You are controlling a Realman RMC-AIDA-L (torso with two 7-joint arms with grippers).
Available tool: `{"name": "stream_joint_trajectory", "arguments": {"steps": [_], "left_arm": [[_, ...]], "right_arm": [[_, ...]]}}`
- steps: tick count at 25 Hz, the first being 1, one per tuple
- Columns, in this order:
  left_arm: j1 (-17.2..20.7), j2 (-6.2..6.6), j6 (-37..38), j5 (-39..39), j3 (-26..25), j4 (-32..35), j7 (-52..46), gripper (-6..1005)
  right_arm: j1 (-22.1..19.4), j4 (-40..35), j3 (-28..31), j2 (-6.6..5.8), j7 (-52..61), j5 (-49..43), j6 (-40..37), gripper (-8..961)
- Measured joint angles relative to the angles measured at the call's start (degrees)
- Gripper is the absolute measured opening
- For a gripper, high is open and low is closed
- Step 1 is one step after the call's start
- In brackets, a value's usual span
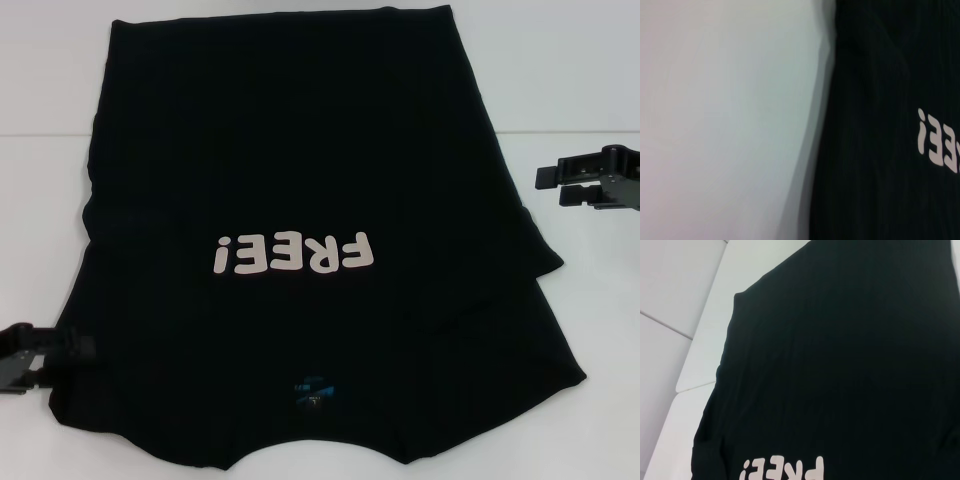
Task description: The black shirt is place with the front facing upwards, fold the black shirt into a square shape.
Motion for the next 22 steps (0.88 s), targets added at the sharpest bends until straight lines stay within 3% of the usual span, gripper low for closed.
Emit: {"name": "stream_joint_trajectory", "arguments": {"steps": [9, 22], "left_arm": [[-0.31, 0.0, 0.73, 0.11, 0.96, 0.95, -0.49, 709], [-0.69, 0.32, 2.61, -1.94, 0.49, 0.66, 1.68, 172]], "right_arm": [[-0.35, 0.0, 0.04, -0.03, 0.0, 0.0, -0.03, 584], [-1.22, -0.02, -0.36, -0.45, -1.71, -0.37, -2.03, 583]]}}
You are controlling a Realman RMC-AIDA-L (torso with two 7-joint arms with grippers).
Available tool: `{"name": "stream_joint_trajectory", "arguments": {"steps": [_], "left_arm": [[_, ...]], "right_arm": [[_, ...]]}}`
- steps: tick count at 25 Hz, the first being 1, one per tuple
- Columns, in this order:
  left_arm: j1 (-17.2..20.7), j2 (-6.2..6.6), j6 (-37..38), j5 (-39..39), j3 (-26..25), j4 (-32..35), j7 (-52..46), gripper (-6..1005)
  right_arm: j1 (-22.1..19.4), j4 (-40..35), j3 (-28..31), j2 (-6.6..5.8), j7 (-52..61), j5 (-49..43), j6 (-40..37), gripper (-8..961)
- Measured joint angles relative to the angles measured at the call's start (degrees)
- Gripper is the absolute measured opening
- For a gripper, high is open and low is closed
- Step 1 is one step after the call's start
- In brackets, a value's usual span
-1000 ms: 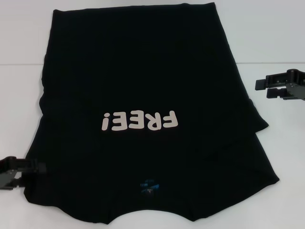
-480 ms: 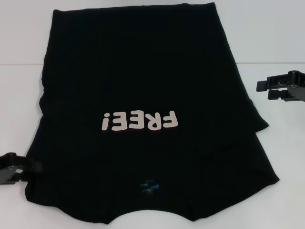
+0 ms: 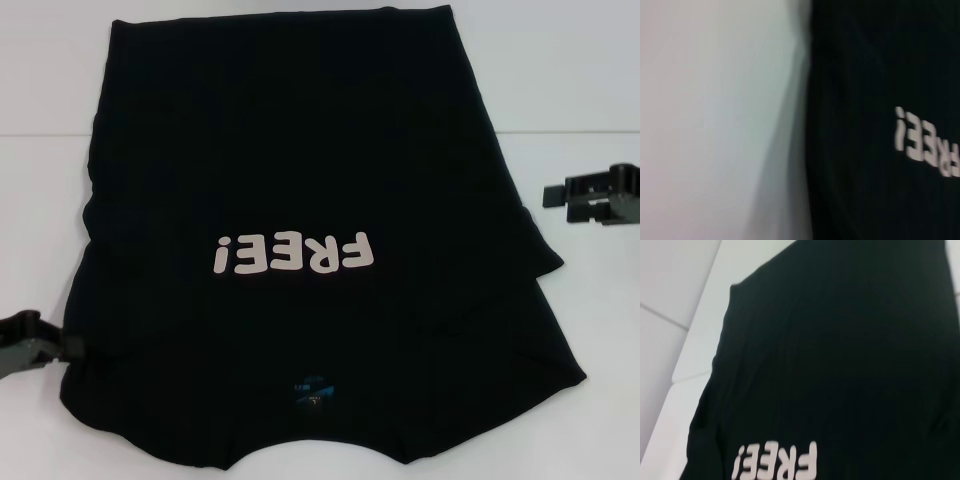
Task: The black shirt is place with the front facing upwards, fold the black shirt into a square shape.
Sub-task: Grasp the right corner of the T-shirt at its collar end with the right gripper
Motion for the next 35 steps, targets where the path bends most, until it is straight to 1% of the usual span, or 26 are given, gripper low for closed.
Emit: {"name": "stream_joint_trajectory", "arguments": {"steps": [3, 4, 9, 13, 17, 20, 28, 35], "left_arm": [[-0.7, 0.32, 1.0, -1.41, -0.01, -0.77, 1.09, 63], [-1.02, 0.39, 1.14, -1.6, 0.0, -1.02, 1.34, 26], [-2.97, 0.77, 0.88, -1.73, 0.09, -2.09, 1.91, 25], [-4.69, 0.9, -0.41, -1.54, 0.34, -2.97, 2.08, 25], [-5.75, 1.06, -1.48, -1.26, 0.62, -3.95, 2.14, 25], [-5.84, 1.08, -2.01, -1.25, 0.63, -4.01, 2.17, 25], [-5.7, 1.07, -2.5, -1.51, 0.51, -4.42, 2.2, 25], [-5.83, 1.07, -2.76, -1.56, 0.5, -4.67, 2.22, 26]], "right_arm": [[-0.92, -0.39, -0.05, -0.43, -0.89, -0.13, -3.07, 583], [-1.46, -0.6, -0.07, -0.76, -1.01, -0.15, -4.4, 583], [-3.19, -0.83, -0.24, -2.21, -1.36, -2.69, -10.25, 583], [-3.6, -1.35, -0.24, -2.52, -1.04, -7.49, -12.98, 584], [-3.45, -1.53, -0.26, -1.96, -1.52, -10.76, -13.05, 584], [-3.25, -1.59, -0.48, -1.29, -2.51, -13.15, -11.47, 584], [-3.43, -1.14, -1.58, 0.73, -3.69, -14.42, -6.47, 584], [-2.98, -0.82, -5.62, 2.94, -3.19, -15.88, -3.64, 583]]}}
